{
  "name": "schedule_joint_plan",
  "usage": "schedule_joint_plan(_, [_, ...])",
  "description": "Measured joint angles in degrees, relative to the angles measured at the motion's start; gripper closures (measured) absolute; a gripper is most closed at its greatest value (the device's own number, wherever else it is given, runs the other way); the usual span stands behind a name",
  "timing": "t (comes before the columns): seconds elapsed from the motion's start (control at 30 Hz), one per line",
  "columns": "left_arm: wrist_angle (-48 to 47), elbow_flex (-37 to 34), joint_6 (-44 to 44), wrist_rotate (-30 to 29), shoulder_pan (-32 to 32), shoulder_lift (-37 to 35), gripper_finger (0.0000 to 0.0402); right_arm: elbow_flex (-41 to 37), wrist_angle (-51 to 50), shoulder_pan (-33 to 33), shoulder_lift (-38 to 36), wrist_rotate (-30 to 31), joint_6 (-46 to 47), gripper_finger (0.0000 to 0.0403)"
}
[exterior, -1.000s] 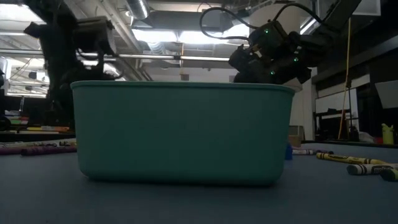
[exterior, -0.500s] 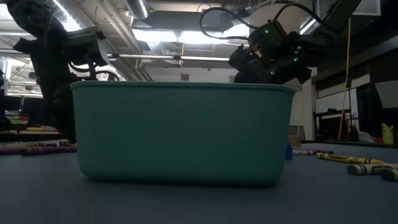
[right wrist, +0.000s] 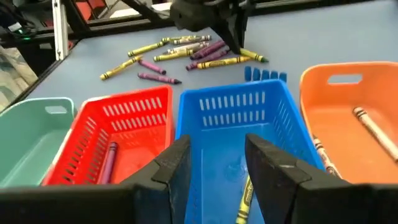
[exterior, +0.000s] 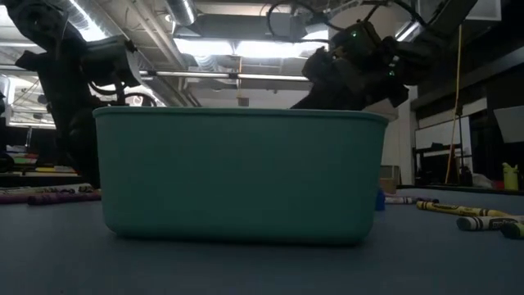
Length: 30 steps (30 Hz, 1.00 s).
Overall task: Sort crayons
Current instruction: Put the green crayon into the blue bin
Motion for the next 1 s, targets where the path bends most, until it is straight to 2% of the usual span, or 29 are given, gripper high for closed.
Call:
schedule_joint_plan(0.2, [-0.2,0.0,0.0,-0.4,0.0,0.0,0.0397,0.0,-2.0,0.0,-5.1,0.0,0.0,0.0253])
schedule_joint_plan(0.63, [-0.5,1.8,2.4,-0.6,0.0,0.1,0.0397,0.0,-17.3,0.0,-18.9,0.2,-0.3,0.0253])
schedule_joint_plan(1.0, [0.0,7.0,5.1,-2.6,0.1,0.1,0.0396,0.0,-33.7,-0.1,-28.8,8.6,-0.5,0.0253])
